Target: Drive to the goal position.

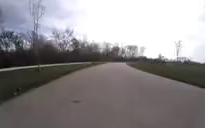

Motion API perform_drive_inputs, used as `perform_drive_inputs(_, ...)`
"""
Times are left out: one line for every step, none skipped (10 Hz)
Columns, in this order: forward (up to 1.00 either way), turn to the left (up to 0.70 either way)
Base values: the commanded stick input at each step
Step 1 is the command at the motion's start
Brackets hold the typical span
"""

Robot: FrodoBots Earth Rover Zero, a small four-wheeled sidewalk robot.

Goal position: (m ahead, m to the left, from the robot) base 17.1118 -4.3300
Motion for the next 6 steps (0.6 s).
perform_drive_inputs(1.00,0.00)
perform_drive_inputs(1.00,-0.18)
perform_drive_inputs(1.00,-0.38)
perform_drive_inputs(1.00,-0.39)
perform_drive_inputs(1.00,-0.39)
perform_drive_inputs(1.00,-0.11)
